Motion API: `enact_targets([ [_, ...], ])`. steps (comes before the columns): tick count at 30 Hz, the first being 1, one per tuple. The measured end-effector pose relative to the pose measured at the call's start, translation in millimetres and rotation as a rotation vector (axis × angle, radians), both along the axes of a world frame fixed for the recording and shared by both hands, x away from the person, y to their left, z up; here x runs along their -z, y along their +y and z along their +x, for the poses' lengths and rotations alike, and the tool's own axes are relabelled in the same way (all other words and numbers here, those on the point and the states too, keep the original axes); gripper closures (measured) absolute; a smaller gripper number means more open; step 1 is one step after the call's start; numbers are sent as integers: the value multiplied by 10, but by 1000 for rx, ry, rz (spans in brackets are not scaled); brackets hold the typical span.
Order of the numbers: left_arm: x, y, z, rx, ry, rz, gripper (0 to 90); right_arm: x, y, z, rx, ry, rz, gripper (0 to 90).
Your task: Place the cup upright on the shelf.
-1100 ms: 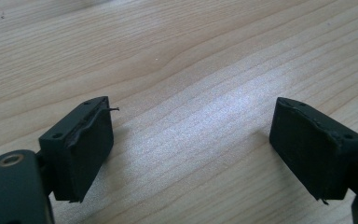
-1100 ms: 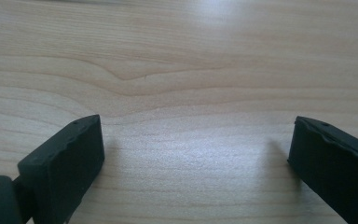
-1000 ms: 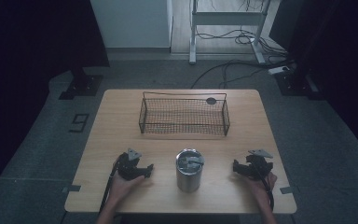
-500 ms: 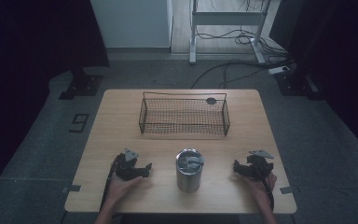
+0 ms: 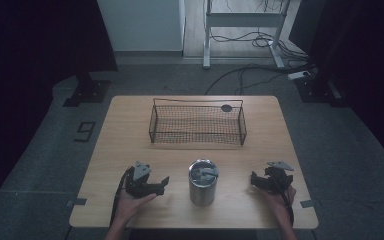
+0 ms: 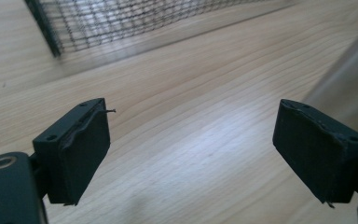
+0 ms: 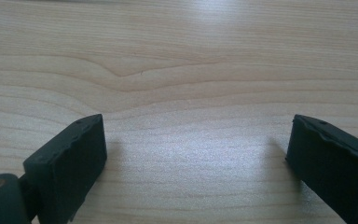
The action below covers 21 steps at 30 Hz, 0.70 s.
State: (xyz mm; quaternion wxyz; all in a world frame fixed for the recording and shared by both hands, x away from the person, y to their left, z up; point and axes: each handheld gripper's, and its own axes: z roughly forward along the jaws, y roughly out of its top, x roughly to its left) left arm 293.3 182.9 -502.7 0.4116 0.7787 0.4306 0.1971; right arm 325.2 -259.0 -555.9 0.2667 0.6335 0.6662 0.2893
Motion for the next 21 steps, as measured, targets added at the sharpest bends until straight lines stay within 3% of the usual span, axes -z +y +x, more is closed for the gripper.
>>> enact_targets([
  [4, -84, -17, -48, 5, 15, -42, 114, 1, -2, 1, 0, -1, -2, 45],
  [8, -155, -29, -99, 20, 2, -73, 121, 1, -3, 1, 0, -2, -2, 45],
  [17, -281, -84, -213, 64, -20, -111, 127, 1, -3, 1, 1, -2, -2, 45],
  [21, -296, -117, -238, 81, -19, -105, 128, 1, -3, 1, 1, -2, -3, 45],
])
